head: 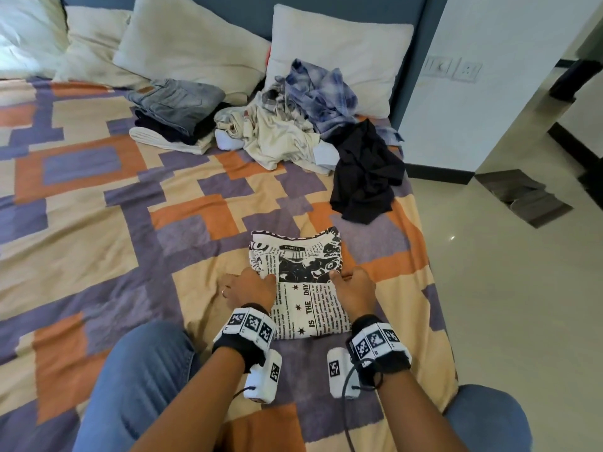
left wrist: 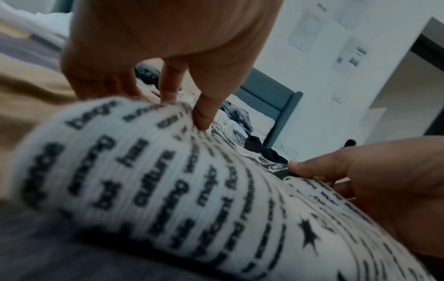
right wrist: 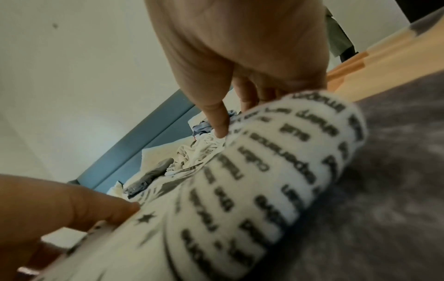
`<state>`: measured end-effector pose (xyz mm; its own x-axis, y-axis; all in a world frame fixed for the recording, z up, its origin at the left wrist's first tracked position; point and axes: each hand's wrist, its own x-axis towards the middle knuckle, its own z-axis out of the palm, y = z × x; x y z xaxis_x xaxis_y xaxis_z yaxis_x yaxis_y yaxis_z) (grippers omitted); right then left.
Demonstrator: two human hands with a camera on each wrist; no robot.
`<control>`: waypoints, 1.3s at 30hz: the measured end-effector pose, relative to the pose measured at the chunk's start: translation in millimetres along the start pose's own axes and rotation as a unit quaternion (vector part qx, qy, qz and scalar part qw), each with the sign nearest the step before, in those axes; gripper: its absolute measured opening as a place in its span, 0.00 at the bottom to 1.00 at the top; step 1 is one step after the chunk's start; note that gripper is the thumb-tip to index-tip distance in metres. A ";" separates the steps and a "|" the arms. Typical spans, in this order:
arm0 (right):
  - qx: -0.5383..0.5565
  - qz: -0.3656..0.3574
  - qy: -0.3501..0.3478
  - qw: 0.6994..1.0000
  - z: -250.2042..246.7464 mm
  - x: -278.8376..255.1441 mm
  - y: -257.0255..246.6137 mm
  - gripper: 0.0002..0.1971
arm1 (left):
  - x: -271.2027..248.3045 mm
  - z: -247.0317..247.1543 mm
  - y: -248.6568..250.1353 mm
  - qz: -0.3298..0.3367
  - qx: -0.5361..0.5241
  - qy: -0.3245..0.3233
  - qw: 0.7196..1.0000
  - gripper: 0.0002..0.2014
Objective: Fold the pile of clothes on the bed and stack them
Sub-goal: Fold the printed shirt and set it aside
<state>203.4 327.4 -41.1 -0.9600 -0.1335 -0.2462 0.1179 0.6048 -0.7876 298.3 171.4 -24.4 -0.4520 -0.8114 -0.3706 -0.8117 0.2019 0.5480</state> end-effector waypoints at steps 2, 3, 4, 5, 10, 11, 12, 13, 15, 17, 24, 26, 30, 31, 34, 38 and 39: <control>-0.027 -0.019 0.037 0.999 0.6 -3.7 -2.2 0.14 | 2.3 3.4 -2.0 -0.007 -0.027 -0.007 1.000 0.20; -0.063 -0.031 0.064 0.995 2.2 -6.6 -0.5 0.19 | 1.6 4.8 -3.2 -0.004 -0.043 -0.018 0.999 0.21; -0.101 -0.045 0.085 0.990 4.6 -10.5 2.7 0.24 | 0.4 7.1 -4.0 -0.006 -0.057 -0.023 0.998 0.21; -0.128 -0.056 0.090 0.986 7.3 -13.9 6.5 0.25 | -1.2 9.9 -5.0 -0.008 -0.068 -0.019 0.997 0.21; -0.035 0.017 0.034 0.999 6.6 -15.0 14.0 0.16 | -21.1 11.2 -2.9 0.011 -0.085 0.042 0.995 0.19; -0.011 0.026 0.032 0.999 4.5 -13.5 13.8 0.16 | -23.7 9.0 -2.5 0.017 -0.090 0.061 0.994 0.18; 0.010 0.026 0.034 0.999 2.6 -13.1 12.5 0.16 | -25.1 7.4 -2.8 0.021 -0.086 0.077 0.993 0.18; 0.026 0.017 0.042 0.999 1.9 -13.0 11.4 0.15 | -26.5 6.2 -3.9 0.022 -0.073 0.078 0.994 0.17; 0.053 -0.003 0.061 0.997 2.5 -13.6 11.5 0.15 | -27.6 5.7 -8.9 0.026 -0.040 0.053 0.997 0.17; 0.059 -0.008 0.078 0.995 3.8 -15.8 12.1 0.14 | -25.0 7.5 -16.0 0.033 -0.027 0.029 0.999 0.18; 0.006 -0.047 0.137 0.989 9.4 -10.1 19.0 0.21 | -17.6 -3.4 -18.1 0.035 -0.177 0.023 0.983 0.15; -0.009 -0.043 0.145 0.988 7.3 -6.9 20.5 0.22 | -19.1 -7.2 -12.7 0.012 -0.231 0.040 0.972 0.18; -0.027 -0.024 0.143 0.989 3.0 -4.7 19.6 0.22 | -14.4 -11.3 -11.9 -0.085 -0.267 0.044 0.959 0.16; -0.039 -0.017 0.137 0.990 4.0 -3.9 18.6 0.22 | -12.8 -9.9 -15.6 -0.100 -0.264 0.041 0.958 0.16; -0.062 0.000 0.123 0.990 5.9 -2.3 17.6 0.23 | -12.1 -3.0 -28.0 -0.098 -0.261 0.020 0.960 0.17; 0.012 -0.002 0.131 0.991 0.6 -0.7 21.9 0.16 | -10.9 -8.0 -36.2 -0.097 -0.311 -0.018 0.945 0.05; 0.032 -0.006 0.122 0.992 -0.8 -1.0 22.6 0.16 | -10.2 -12.6 -35.2 -0.099 -0.328 -0.029 0.939 0.05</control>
<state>206.9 341.8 -58.2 -0.9934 0.0583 -0.0983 0.1142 0.5524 -0.8257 336.2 165.7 -30.4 -0.3505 -0.7628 -0.5434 -0.4881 -0.3464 0.8011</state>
